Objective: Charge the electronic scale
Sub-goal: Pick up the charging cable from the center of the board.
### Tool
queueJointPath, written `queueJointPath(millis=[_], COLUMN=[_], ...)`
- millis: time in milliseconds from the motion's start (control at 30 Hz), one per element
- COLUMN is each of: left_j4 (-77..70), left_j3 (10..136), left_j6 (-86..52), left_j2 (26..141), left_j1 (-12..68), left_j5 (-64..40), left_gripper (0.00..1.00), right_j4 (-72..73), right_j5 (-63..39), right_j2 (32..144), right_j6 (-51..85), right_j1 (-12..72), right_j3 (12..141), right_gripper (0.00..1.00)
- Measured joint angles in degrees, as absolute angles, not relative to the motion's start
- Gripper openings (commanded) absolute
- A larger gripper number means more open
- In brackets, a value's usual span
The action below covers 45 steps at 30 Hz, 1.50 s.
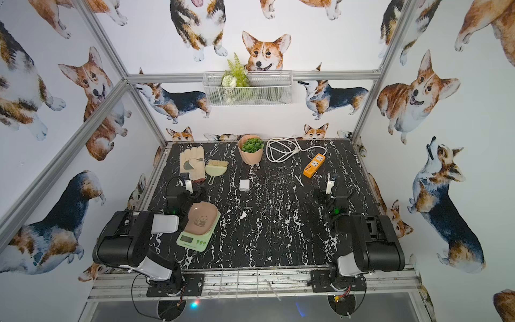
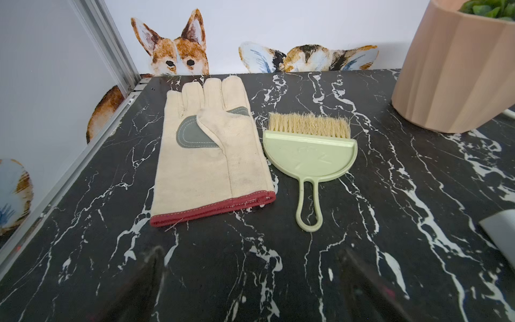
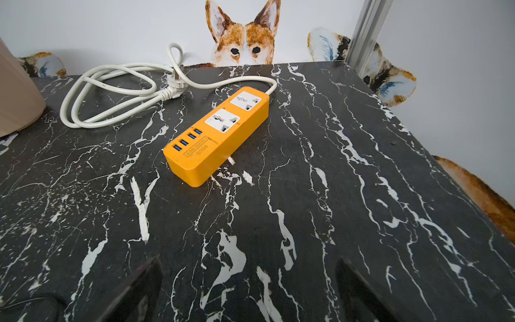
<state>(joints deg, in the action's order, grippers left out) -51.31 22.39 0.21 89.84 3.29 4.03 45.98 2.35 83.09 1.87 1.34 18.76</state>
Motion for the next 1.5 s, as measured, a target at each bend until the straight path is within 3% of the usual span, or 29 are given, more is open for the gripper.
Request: queueJointPath(millis=[1233, 1500], left_j4=[-51.44, -46.61], left_j3=[22.35, 22.26], left_j6=[0.25, 0.45], left_j2=[89.82, 82.24], left_j1=[3.33, 3.44], left_j5=[3.92, 3.84], left_gripper=[1.0, 1.0], right_j4=[45.78, 38.35], right_j5=[2.42, 2.92], right_j2=[82.52, 74.15], right_j6=[3.09, 3.29], right_j1=[0.62, 0.62], right_j3=[18.7, 21.45], right_gripper=[1.0, 1.0])
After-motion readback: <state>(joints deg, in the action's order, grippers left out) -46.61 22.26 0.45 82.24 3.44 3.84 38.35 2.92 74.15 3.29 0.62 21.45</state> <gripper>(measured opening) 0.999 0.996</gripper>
